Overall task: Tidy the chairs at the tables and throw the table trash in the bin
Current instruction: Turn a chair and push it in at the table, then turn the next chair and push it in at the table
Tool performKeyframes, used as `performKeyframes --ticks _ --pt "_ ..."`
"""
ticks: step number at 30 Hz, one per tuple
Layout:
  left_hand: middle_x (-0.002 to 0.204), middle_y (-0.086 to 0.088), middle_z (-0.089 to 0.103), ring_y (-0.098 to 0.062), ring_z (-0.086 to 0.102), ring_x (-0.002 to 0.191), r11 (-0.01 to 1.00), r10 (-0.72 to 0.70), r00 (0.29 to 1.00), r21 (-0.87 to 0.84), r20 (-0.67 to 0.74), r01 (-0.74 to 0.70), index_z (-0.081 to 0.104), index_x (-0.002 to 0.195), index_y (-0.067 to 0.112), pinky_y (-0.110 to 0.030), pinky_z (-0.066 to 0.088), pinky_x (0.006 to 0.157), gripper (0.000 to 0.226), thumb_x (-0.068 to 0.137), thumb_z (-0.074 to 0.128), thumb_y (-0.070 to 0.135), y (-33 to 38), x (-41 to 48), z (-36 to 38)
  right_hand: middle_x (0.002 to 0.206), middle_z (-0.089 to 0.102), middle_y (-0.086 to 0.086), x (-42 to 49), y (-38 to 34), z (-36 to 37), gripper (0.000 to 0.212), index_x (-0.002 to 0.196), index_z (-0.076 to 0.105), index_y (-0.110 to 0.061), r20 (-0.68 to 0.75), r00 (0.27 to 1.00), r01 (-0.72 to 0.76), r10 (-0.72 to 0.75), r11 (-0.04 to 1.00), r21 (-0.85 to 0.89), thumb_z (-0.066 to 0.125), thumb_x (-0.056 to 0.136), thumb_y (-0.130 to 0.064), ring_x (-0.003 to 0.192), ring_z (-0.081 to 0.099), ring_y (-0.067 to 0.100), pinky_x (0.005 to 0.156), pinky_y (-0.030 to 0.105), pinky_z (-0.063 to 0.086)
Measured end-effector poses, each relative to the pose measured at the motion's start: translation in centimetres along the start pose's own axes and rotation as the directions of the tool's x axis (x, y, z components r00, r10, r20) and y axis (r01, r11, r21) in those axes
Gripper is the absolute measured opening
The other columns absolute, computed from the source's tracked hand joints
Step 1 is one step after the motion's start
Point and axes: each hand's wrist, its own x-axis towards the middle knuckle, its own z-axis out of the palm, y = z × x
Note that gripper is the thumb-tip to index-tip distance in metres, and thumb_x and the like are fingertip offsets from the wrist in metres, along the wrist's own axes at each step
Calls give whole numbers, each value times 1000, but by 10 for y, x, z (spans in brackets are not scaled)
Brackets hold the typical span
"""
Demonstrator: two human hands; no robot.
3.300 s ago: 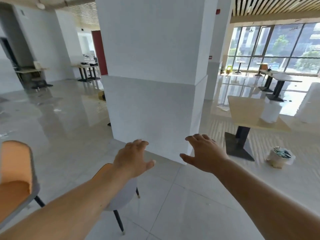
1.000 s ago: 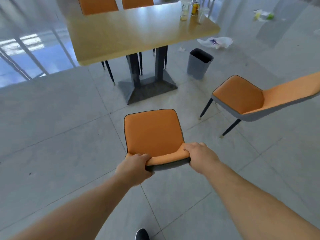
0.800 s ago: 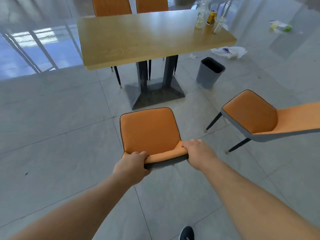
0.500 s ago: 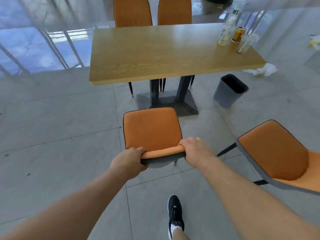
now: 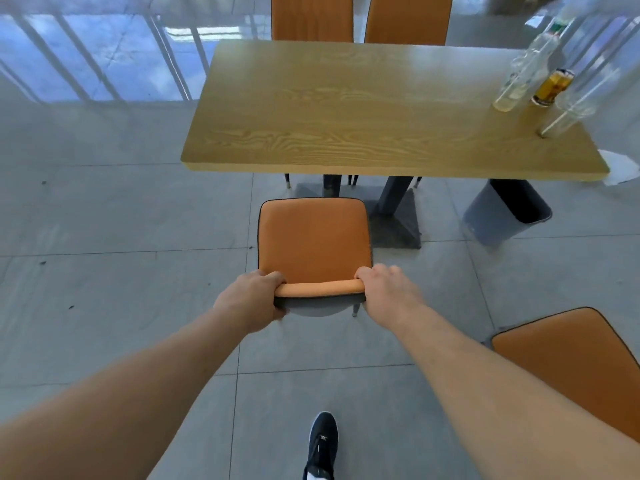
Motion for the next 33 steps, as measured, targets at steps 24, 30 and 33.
performKeyframes --ticks 24,30,33 --pt "163 5 36 -24 38 145 860 491 858 -72 -149 -505 32 157 33 -48 46 109 94 82 72 72 358 -281 69 157 40 9 -473 204 -40 80 155 30 -20 -313 878 -361 363 930 66 49 94 -67 142 33 31 115 45 32" --pt "162 7 37 -23 41 141 798 600 795 -5 -87 -603 32 157 34 -47 50 103 92 81 70 71 516 -319 139 149 47 9 -569 340 -17 77 151 35 -18 -308 816 -481 489 870 110 52 94 -66 135 39 31 109 46 37" --pt "164 6 35 -25 41 144 804 595 801 29 -59 -595 30 158 33 -46 48 104 95 82 70 73 602 -314 187 148 48 9 -593 427 0 73 150 39 -18 -271 850 -437 452 892 118 56 94 -62 137 40 31 111 45 38"
